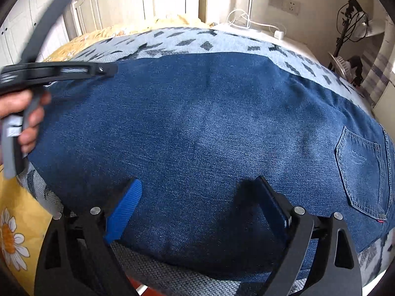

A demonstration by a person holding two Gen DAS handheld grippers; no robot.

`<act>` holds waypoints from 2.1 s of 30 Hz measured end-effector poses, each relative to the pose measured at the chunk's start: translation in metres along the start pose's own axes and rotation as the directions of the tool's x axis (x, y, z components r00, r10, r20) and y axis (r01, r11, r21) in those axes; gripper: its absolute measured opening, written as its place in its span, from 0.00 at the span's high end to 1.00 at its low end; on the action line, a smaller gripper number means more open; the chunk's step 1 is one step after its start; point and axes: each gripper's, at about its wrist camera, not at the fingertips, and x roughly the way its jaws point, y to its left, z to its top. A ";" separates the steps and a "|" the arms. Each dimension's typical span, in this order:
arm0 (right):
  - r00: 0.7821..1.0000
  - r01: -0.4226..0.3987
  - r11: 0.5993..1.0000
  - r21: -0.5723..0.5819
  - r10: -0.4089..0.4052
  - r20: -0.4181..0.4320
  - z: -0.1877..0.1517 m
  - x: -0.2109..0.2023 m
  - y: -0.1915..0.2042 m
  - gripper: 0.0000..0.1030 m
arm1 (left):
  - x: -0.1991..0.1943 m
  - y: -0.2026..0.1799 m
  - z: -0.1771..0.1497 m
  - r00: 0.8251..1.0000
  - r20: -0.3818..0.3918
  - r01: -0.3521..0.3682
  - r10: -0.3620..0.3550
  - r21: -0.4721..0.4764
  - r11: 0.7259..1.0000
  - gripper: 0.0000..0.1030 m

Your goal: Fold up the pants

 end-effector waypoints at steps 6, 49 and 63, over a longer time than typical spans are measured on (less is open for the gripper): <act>0.995 -0.054 0.998 0.015 0.053 0.082 0.065 -0.006 0.000 0.14 | -0.022 0.060 -0.005 0.998 0.040 0.045 -0.038 -0.169 0.985 0.57; 0.982 -0.186 0.972 -0.144 0.187 -0.003 0.073 0.044 0.117 0.18 | -0.120 0.328 -0.224 0.902 0.420 0.431 -0.106 -0.854 0.292 0.54; 0.982 -0.184 0.971 -0.156 0.187 0.009 0.069 0.045 0.119 0.15 | -0.119 0.325 -0.204 0.909 0.408 0.404 -0.082 -0.818 0.410 0.70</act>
